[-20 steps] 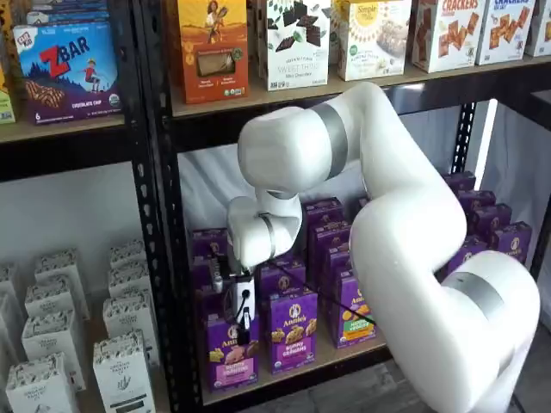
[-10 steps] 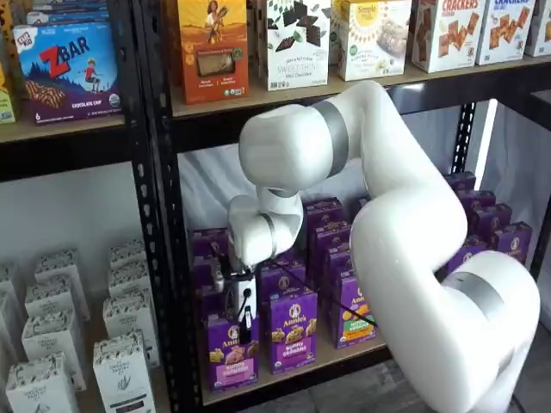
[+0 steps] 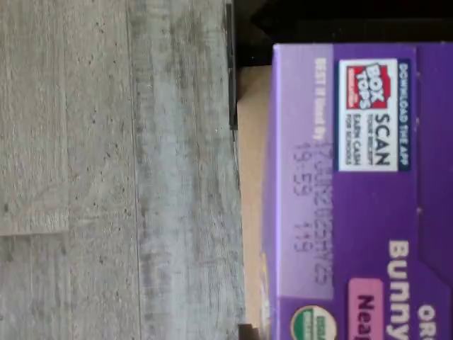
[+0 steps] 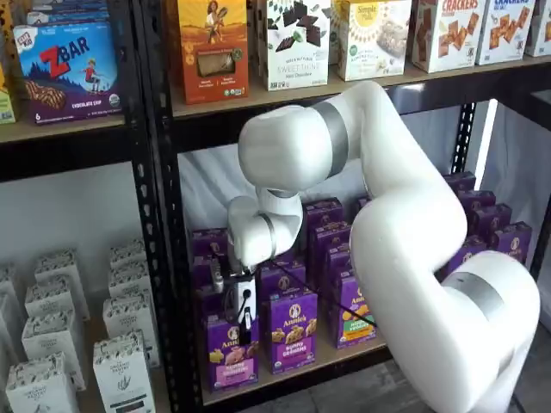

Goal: Pick up the purple box with a pink patch in the middle, on the bottom shelf, the first box from the left

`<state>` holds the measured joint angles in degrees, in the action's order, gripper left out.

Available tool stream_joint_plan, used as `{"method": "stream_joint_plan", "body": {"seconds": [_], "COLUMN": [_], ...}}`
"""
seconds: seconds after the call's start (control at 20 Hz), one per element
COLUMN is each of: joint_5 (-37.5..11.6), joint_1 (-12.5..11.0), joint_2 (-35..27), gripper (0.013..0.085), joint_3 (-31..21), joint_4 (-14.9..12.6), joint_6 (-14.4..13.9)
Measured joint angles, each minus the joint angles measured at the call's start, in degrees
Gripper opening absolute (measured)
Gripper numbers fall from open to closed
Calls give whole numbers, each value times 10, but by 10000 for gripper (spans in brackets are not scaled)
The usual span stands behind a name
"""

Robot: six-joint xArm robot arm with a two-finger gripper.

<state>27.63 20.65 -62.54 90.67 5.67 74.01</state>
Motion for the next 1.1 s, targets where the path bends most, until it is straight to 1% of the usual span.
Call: {"method": "stream_joint_plan", "body": {"seconds": [0.05, 0.1, 0.15, 0.2, 0.25, 0.3, 0.5, 0.7, 0.9, 1.1], "joint_5": [-1, -2, -3, -4, -5, -5, -4, -17, -30, -43], "joint_1": [0, 0, 0, 0, 0, -1, -1, -1, -1, 1], "joint_2": [0, 0, 1, 1, 2, 3, 6, 18, 43, 71], "gripper": [450, 410, 410, 370, 370, 330, 330, 330, 330, 330], "joint_3": [0, -2, -3, -4, -5, -6, -10, -31, -69, -112], "joint_4": [0, 0, 0, -1, -1, -1, -7, -19, -37, -49], "joint_6": [0, 0, 0, 0, 0, 0, -5, -16, -32, -44]}}
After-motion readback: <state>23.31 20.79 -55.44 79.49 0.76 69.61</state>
